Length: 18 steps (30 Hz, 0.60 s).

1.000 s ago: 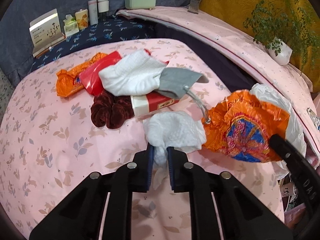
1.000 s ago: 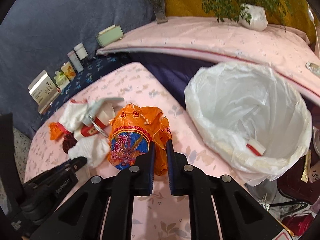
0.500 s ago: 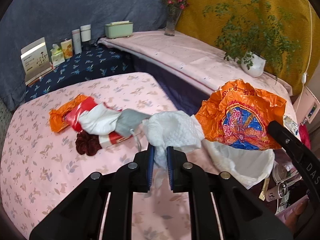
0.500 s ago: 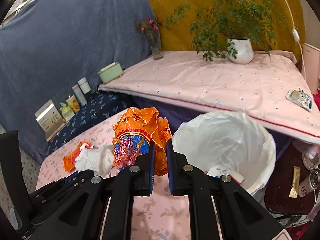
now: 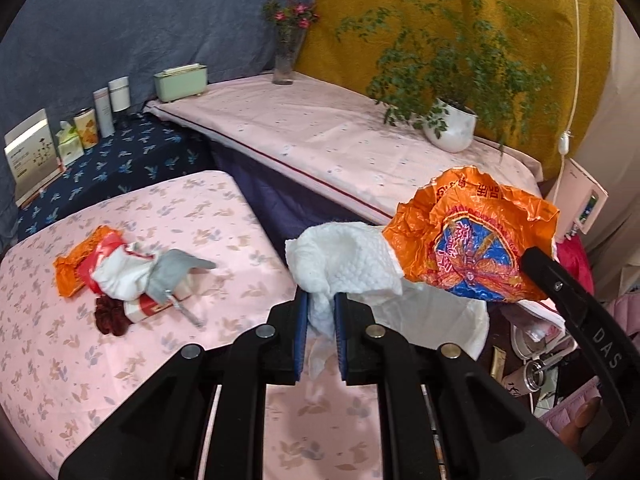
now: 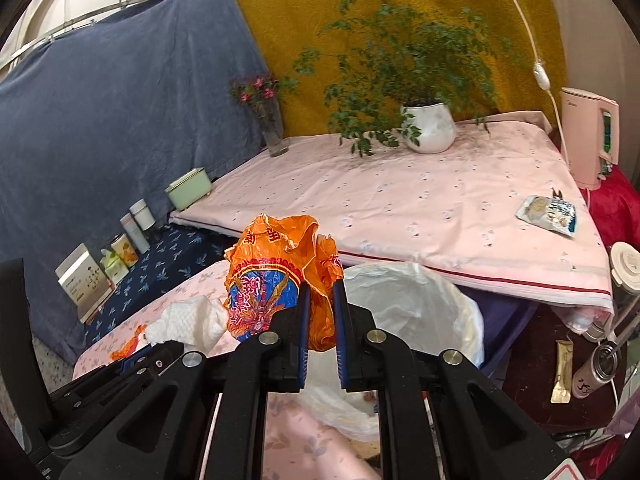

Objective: Collect trash
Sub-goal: 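Carry the tissue and orange wrapper toward the white bin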

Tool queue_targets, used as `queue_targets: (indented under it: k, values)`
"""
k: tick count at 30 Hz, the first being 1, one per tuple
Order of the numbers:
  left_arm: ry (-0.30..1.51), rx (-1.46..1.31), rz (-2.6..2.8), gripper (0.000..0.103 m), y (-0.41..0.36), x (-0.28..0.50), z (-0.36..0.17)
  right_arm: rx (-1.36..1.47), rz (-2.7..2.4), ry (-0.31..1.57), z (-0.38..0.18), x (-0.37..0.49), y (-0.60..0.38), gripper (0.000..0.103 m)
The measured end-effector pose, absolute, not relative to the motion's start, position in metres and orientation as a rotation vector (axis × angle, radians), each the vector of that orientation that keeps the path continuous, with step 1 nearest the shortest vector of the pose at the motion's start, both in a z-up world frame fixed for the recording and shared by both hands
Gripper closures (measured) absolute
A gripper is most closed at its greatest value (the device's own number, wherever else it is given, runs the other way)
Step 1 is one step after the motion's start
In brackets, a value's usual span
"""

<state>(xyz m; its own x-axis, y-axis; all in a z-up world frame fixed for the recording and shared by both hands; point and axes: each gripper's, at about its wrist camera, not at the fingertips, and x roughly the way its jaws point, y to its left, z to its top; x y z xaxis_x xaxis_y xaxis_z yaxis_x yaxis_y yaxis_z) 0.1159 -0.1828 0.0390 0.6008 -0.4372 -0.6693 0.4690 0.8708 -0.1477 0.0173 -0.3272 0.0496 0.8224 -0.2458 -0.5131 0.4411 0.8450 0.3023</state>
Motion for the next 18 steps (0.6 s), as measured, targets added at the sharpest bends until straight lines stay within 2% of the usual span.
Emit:
queue_targets:
  k: [17, 18]
  values:
    - [0.852, 0.066, -0.674, 0.09, -0.249, 0.122, 0.004, 0.455, -0.546, 0.5, 0.022, -0.009, -0.388, 0.092]
    - [0.857, 0.06, -0.671, 0.084, -0.25, 0.124, 0.002, 0.455, -0.546, 0.504, 0.02, -0.008, -0.39, 0.092]
